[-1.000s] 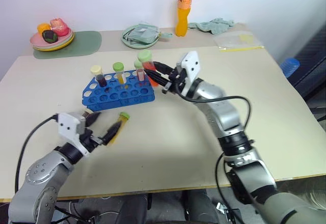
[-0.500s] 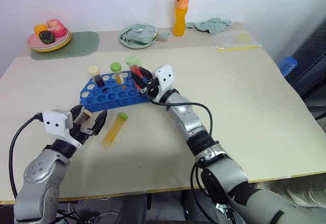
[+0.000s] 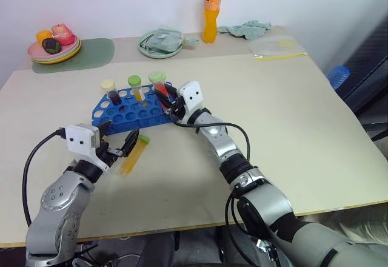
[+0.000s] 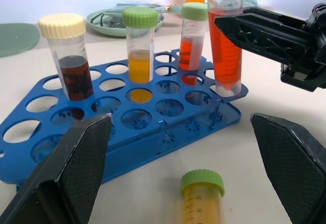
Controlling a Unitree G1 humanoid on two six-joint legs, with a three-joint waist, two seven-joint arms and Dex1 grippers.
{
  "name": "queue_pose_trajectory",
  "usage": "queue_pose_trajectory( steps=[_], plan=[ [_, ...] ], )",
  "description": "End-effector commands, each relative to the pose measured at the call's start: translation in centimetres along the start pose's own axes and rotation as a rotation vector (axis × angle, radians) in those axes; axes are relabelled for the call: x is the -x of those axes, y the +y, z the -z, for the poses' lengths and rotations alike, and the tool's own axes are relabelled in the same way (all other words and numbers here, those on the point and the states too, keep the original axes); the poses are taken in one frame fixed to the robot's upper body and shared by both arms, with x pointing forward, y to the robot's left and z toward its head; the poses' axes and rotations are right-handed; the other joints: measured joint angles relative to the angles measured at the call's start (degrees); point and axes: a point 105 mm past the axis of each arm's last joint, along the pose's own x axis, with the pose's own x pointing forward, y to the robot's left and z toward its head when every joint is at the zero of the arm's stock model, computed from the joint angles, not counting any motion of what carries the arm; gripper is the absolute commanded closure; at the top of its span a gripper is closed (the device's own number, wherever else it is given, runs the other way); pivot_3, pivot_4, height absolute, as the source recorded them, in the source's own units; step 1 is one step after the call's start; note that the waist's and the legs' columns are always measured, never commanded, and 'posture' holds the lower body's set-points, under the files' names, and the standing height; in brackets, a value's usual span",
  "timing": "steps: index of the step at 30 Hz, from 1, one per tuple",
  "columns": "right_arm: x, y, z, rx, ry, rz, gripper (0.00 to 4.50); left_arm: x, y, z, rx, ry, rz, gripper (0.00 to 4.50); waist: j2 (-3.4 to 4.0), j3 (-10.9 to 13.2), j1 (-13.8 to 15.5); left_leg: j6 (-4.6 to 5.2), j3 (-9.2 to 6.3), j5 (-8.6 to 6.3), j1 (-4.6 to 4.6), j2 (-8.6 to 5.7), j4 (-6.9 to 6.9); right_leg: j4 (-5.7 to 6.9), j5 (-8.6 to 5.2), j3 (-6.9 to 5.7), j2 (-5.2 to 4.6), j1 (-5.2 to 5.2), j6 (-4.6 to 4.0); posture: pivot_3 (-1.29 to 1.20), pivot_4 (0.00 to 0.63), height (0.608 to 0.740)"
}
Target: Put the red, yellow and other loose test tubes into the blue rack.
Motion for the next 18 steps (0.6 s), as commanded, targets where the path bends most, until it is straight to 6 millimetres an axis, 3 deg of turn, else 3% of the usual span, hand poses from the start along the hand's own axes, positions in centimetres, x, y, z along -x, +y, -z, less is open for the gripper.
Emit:
queue_pose_trajectory(
  steps=[1,10,18],
  plan=[
    [-0.9,0.7,-0.9,-0.006,-0.032,0.008,3.72,0.0,-0.7,-1.2,-0.007,-0.041,0.024,0.00,0.00,0.0,0.0,0.00,0.00,0.00,0.00,0.00,0.00,0.00,0.00,0.00,0.00,0.00,0.00,0.00,0.150,0.740],
    [-1.3,1.3,-0.1,-0.022,0.009,0.010,3.72,0.3,-0.4,-0.6,0.002,-0.026,0.017,0.00,0.01,0.0,0.0,0.00,-0.01,0.00,0.00,0.00,-0.01,0.00,0.00,0.00,0.00,0.00,0.00,0.00,0.150,0.740],
    [-0.6,1.7,0.7,-0.093,0.019,-0.044,3.72,0.5,-0.4,-0.4,0.005,-0.022,0.011,0.00,0.02,0.0,-0.1,-0.01,-0.02,0.01,0.03,0.00,-0.01,0.00,0.00,0.00,0.00,0.03,0.00,0.00,0.150,0.740]
  ],
)
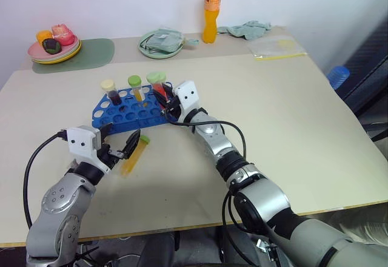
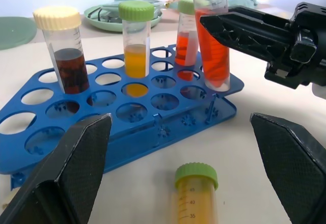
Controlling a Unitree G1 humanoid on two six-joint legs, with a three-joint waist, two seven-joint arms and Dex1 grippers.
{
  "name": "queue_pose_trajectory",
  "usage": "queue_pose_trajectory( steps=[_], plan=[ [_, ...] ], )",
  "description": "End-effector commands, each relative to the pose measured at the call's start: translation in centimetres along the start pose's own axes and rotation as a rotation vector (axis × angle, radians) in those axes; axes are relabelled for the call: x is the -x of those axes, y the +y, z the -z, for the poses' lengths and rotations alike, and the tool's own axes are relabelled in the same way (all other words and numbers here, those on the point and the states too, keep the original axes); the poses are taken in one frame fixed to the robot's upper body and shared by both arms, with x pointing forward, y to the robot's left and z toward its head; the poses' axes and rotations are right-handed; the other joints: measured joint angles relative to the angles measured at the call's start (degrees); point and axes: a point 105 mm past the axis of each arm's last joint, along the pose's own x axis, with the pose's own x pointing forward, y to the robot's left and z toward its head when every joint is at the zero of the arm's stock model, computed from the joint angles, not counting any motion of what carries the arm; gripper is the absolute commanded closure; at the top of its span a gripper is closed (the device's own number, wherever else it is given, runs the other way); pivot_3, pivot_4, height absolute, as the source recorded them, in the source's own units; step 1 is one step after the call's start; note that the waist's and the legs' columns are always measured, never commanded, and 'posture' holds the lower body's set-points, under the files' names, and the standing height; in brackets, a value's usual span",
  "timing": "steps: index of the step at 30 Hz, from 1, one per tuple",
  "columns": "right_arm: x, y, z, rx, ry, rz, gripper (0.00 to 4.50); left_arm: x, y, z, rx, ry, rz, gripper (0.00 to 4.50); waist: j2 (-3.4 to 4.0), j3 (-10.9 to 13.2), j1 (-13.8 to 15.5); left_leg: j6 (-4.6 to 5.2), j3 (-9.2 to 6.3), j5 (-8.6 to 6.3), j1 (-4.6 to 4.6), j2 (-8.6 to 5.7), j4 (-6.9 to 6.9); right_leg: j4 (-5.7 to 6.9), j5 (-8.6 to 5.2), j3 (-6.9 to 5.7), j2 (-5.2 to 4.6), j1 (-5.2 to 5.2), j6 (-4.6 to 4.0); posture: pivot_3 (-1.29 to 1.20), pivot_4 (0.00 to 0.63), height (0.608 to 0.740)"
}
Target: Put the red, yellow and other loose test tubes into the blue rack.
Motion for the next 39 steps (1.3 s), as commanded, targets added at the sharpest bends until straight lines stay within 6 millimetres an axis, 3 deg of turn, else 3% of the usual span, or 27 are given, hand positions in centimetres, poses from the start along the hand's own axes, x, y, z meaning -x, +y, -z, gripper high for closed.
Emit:
queue_pose_trajectory(
  steps=[1,8,13,19,23,27,31,34,39],
  plan=[
    [-0.1,1.4,0.2,-0.063,-0.012,-0.033,3.24,0.2,-0.1,-0.9,-0.012,-0.041,0.000,0.00,0.00,0.0,0.0,0.00,0.00,0.00,0.00,0.00,0.00,0.00,0.00,0.00,0.00,0.00,0.00,0.00,0.150,0.740],
    [0.2,0.9,-0.8,-0.065,-0.070,-0.013,0.06,0.3,0.1,-0.5,-0.007,-0.036,-0.005,0.00,0.02,0.0,-0.1,0.00,0.00,0.00,0.00,0.00,-0.01,0.00,0.00,0.01,0.00,-0.02,0.00,0.00,0.150,0.740],
    [0.7,0.8,-1.5,-0.033,-0.102,-0.022,0.06,0.6,0.3,-0.1,-0.007,-0.034,-0.006,0.00,0.04,0.0,-0.1,0.00,0.00,0.00,0.00,0.01,-0.03,0.00,0.00,0.01,0.00,-0.03,0.00,0.00,0.150,0.740],
    [2.0,0.3,-4.6,0.026,-0.215,-0.058,0.06,1.3,0.5,-0.3,-0.027,0.029,0.024,0.00,0.06,0.0,-0.1,0.00,-0.01,0.00,0.00,0.01,-0.04,0.00,0.00,0.01,0.01,-0.03,0.00,0.00,0.150,0.740],
    [3.3,-0.4,-6.0,0.042,-0.224,-0.090,0.06,1.6,1.7,-1.3,-0.032,0.110,0.009,0.00,0.07,0.0,-0.1,0.01,-0.21,0.00,-0.01,0.02,-0.02,0.01,0.00,0.01,0.01,-0.03,0.00,0.00,0.150,0.740],
    [4.9,-0.8,-6.1,0.069,-0.135,-0.184,0.06,1.7,3.4,-2.3,-0.126,0.286,-0.032,0.00,0.05,0.0,0.1,0.01,-0.36,0.00,-0.01,-0.01,-0.01,-0.02,-0.01,-0.10,0.01,0.02,0.00,0.00,0.150,0.740],
    [7.3,-0.6,-5.7,0.139,-0.034,-0.323,0.06,1.5,2.0,-2.3,-0.094,0.471,0.069,0.00,0.13,0.1,0.1,0.01,-0.35,-0.01,-0.01,-0.04,-0.01,-0.03,-0.01,-0.10,-0.01,0.06,0.01,0.00,0.150,0.740],
    [10.2,0.2,-5.0,0.179,0.064,-0.499,0.06,1.1,0.8,-1.5,-0.071,0.690,0.127,0.00,0.08,0.1,0.1,0.02,-0.40,-0.01,-0.03,-0.04,0.02,-0.01,-0.02,-0.18,0.00,0.10,0.02,0.00,0.150,0.740],
    [15.2,1.2,-3.7,0.170,0.250,-0.734,0.06,-1.1,-1.3,-0.5,-0.114,0.793,0.180,0.00,0.08,0.1,0.1,0.02,-0.40,-0.01,-0.02,-0.06,0.08,-0.04,-0.03,-0.18,-0.01,0.17,0.06,0.00,0.150,0.740]
  ],
)
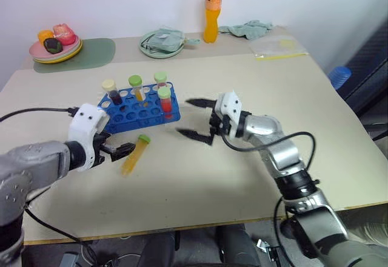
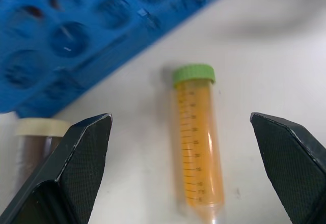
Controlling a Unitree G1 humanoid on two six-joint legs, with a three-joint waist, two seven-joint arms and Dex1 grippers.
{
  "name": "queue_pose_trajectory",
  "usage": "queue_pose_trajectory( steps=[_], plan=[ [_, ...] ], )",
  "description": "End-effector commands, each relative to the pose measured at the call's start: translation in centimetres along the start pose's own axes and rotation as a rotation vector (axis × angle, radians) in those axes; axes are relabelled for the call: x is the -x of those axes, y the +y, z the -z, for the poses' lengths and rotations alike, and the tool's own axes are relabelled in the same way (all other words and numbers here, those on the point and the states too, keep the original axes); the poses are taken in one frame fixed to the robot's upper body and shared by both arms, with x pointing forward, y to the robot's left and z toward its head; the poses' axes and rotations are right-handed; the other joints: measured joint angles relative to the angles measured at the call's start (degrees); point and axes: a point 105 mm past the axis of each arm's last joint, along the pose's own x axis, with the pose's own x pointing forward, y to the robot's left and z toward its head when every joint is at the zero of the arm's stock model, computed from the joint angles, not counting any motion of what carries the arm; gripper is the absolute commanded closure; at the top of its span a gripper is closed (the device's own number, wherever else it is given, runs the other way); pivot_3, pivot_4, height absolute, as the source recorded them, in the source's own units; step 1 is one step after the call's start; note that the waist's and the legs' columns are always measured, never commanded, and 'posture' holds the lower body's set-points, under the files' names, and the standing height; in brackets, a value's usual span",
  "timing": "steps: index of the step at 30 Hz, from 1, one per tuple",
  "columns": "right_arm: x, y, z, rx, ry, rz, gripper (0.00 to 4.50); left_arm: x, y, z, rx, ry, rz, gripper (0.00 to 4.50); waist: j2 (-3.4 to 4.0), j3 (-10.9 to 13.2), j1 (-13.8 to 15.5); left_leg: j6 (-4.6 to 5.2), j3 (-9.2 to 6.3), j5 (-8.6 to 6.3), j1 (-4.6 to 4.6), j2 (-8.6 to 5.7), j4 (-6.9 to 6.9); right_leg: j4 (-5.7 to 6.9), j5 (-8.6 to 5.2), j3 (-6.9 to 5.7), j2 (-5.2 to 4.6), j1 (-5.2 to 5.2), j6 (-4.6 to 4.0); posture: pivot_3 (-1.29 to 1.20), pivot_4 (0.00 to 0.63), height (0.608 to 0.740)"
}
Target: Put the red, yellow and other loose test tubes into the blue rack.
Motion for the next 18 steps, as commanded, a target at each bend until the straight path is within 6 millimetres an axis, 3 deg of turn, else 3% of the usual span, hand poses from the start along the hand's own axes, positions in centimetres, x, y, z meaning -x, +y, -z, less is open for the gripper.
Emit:
queue_pose_trajectory(
  steps=[1,8,15,16,18],
  plan=[
    [1.3,2.3,-0.6,0.008,0.026,-0.142,0.06,-2.1,-1.3,0.0,-0.010,0.068,0.026,0.00,-0.02,0.0,0.0,0.00,-0.01,0.00,0.00,0.00,-0.01,-0.01,0.00,0.00,0.00,-0.01,0.00,0.00,0.150,0.740],
    [1.2,2.7,-0.2,-0.003,0.045,-0.114,0.06,-5.4,-1.5,-0.4,0.067,0.125,-0.044,0.00,-0.06,0.0,0.4,-0.02,-0.01,0.01,-0.02,0.01,0.03,0.02,0.00,0.06,-0.01,-0.07,-0.01,0.00,0.150,0.740],
    [0.9,3.0,0.0,-0.005,0.049,-0.118,0.00,-5.5,-1.4,-0.3,0.069,0.159,-0.075,3.37,-0.07,0.0,1.5,-0.05,0.02,0.03,-0.03,-0.02,0.06,0.01,0.01,0.08,-0.08,-0.07,0.00,0.00,0.150,0.740],
    [0.9,3.0,0.0,-0.005,0.050,-0.119,0.00,-5.4,-1.2,-0.2,0.069,0.165,-0.084,3.73,-0.07,0.0,1.6,-0.05,0.03,0.03,-0.04,-0.03,0.07,0.01,0.01,0.08,-0.09,-0.07,0.00,0.00,0.150,0.740],
    [0.9,3.0,0.1,-0.005,0.051,-0.121,0.00,-5.0,-1.0,-0.1,0.065,0.169,-0.095,3.75,-0.07,0.0,1.6,-0.05,0.03,0.03,-0.03,-0.03,0.07,0.01,0.01,0.09,-0.09,-0.07,0.00,0.00,0.150,0.740]
  ],
)
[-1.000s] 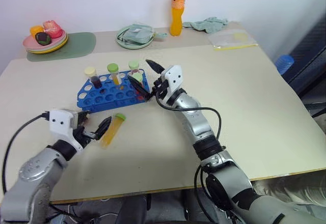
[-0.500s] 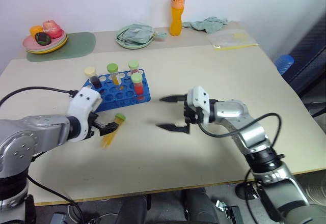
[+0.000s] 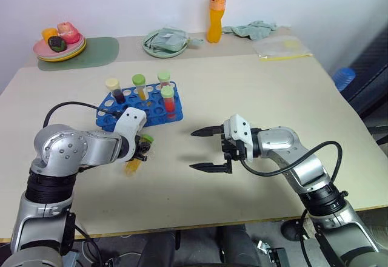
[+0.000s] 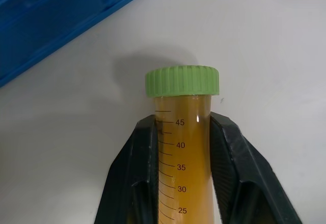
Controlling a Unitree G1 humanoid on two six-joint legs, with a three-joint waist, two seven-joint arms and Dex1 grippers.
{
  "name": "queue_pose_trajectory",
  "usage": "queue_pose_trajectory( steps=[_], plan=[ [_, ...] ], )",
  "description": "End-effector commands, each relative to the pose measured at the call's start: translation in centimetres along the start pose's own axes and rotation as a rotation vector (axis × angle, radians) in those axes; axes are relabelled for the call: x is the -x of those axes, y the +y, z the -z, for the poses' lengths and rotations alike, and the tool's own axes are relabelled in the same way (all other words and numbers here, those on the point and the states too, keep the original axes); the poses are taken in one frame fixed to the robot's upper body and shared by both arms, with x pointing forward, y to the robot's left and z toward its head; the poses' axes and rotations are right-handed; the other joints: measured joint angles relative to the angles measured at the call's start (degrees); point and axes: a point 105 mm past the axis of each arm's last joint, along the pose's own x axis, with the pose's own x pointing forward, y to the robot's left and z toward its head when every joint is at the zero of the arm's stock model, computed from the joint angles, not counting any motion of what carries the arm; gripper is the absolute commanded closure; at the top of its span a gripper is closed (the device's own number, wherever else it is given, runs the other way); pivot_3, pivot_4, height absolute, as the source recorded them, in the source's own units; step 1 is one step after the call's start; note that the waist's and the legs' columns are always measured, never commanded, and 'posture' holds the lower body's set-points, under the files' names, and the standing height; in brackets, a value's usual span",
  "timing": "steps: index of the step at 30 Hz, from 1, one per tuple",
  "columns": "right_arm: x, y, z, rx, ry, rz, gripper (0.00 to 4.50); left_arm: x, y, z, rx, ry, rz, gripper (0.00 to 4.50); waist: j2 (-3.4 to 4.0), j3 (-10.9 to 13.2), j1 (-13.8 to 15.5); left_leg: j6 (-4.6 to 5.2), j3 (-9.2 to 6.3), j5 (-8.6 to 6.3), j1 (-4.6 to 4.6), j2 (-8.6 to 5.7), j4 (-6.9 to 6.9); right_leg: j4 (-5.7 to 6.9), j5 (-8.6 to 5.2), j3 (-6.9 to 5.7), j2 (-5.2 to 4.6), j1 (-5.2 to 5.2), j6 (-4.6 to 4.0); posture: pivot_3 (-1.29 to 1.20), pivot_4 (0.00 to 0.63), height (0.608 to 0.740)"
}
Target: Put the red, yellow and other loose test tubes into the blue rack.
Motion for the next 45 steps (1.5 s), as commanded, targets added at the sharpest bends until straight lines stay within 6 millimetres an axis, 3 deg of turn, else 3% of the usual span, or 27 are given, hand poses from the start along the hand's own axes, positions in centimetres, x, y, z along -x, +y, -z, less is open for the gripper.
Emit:
queue_pose_trajectory(
  steps=[1,3,7,10,12,14,17,21,24,33,45],
  plan=[
    [-0.1,0.2,-1.1,0.044,-0.025,-0.009,0.00,0.9,0.6,0.0,-0.021,-0.002,-0.026,3.75,0.00,0.0,0.0,0.00,0.00,0.00,0.00,0.00,0.00,0.00,0.00,0.00,0.00,0.00,0.00,0.00,0.150,0.740],
    [-0.2,0.2,-1.0,0.043,-0.024,-0.009,0.00,2.0,0.5,-0.7,-0.038,-0.064,-0.021,3.75,0.00,0.0,-0.1,0.00,0.01,0.00,0.00,0.00,0.00,0.00,0.00,0.00,0.00,0.00,0.00,0.00,0.150,0.740],
    [0.0,0.2,-0.7,0.033,-0.022,0.003,0.00,7.1,0.1,-4.0,-0.093,-0.493,0.001,3.75,-0.01,0.0,-0.3,-0.23,0.13,0.13,-0.03,0.03,-0.05,-0.02,0.00,0.08,0.00,-0.08,-0.01,0.00,0.150,0.740],
    [0.0,-0.2,-0.5,0.012,-0.035,0.039,0.00,10.1,2.1,-5.3,-0.090,-0.796,-0.164,3.75,0.04,0.0,0.0,-0.27,0.33,0.15,-0.03,0.05,-0.10,-0.09,-0.01,0.09,0.00,-0.08,-0.04,0.00,0.150,0.740],
    [-0.1,-0.6,-0.2,-0.008,-0.046,0.080,0.00,11.3,1.9,-6.3,-0.040,-0.995,-0.130,3.75,0.04,0.0,0.4,-0.20,0.48,0.11,0.00,0.06,-0.11,-0.16,0.00,0.12,-0.03,-0.03,-0.05,0.00,0.150,0.740],
    [-0.2,-1.0,0.1,-0.023,-0.052,0.120,0.00,10.6,2.0,-6.9,-0.004,-1.079,-0.168,3.75,-0.06,-0.1,1.1,-0.03,0.43,0.02,-0.01,0.06,-0.06,-0.22,0.00,0.05,-0.03,0.08,-0.06,0.00,0.150,0.740],
    [-0.3,-1.5,0.4,-0.068,-0.085,0.184,0.00,8.8,1.9,-8.3,-0.037,-1.188,-0.394,3.75,-0.10,-0.1,1.8,0.01,0.45,-0.01,-0.01,0.00,0.01,-0.28,0.02,0.06,-0.05,0.16,-0.05,0.00,0.150,0.740],
    [-0.3,-1.6,0.9,-0.101,-0.093,0.252,0.00,6.2,-0.3,-9.5,-0.022,-1.323,-0.459,3.75,-0.15,-0.1,1.8,0.08,0.46,-0.04,-0.01,-0.04,0.04,-0.49,0.11,0.06,-0.05,0.25,0.07,0.00,0.150,0.740],
    [0.0,-1.6,1.1,-0.116,-0.097,0.300,0.00,4.7,-0.3,-9.5,0.015,-1.359,-0.526,3.75,-0.15,-0.1,1.4,0.07,0.48,-0.04,-0.03,-0.03,0.01,-0.51,0.14,0.07,-0.04,0.19,0.11,0.00,0.150,0.740],
    [0.6,-1.3,1.4,-0.136,-0.084,0.353,0.00,1.7,-0.5,-8.9,0.030,-1.381,-0.550,3.75,-0.14,-0.1,1.5,0.12,0.53,-0.06,-0.02,-0.01,0.05,-0.37,0.14,0.07,-0.01,0.11,0.12,0.00,0.150,0.740],
    [0.5,-1.5,1.3,-0.136,-0.084,0.354,0.00,-0.6,0.0,-8.7,0.097,-1.362,-0.531,3.75,-0.14,-0.1,1.4,0.13,0.52,-0.06,-0.02,-0.02,0.09,-0.27,0.13,0.06,-0.01,0.12,0.13,0.00,0.150,0.740]
  ],
)
